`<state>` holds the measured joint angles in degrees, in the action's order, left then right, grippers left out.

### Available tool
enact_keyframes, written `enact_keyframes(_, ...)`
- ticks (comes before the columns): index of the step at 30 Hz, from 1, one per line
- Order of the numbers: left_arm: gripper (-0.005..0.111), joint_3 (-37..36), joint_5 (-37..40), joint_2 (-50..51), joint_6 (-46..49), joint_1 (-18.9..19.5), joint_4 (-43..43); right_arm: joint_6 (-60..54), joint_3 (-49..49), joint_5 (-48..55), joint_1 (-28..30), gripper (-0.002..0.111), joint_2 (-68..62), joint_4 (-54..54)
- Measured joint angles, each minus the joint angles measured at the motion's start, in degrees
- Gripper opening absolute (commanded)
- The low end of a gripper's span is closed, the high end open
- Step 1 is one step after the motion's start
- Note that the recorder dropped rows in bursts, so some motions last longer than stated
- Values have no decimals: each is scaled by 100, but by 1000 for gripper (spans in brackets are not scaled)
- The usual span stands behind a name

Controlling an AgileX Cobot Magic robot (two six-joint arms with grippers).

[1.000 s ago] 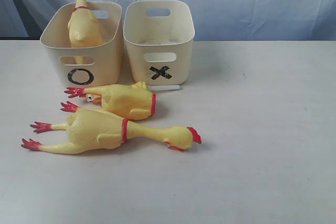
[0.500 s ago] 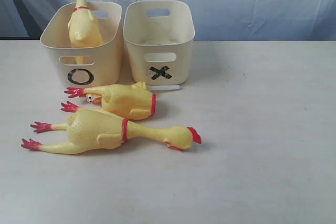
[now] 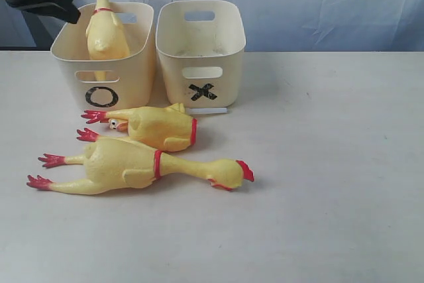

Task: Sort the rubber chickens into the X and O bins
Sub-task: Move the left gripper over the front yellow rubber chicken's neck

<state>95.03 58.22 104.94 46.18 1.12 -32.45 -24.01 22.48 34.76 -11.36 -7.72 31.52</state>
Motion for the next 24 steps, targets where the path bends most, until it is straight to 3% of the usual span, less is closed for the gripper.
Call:
enact_keyframes(4,0,-742,-211,-558,437,-212,102,0,0,0,0,0,0,12)
enact_keyframes(9,0,-1649,-458,-1072,974,-776,342,0,0,0,0,0,0,12)
enact_keyframes(17,0,-2754,-793,-1405,1165,-2083,1090,0,0,0,0,0,0,12)
enact_keyframes(24,0,-3223,-1189,-1420,1733,-3346,1480,0,0,0,0,0,0,12)
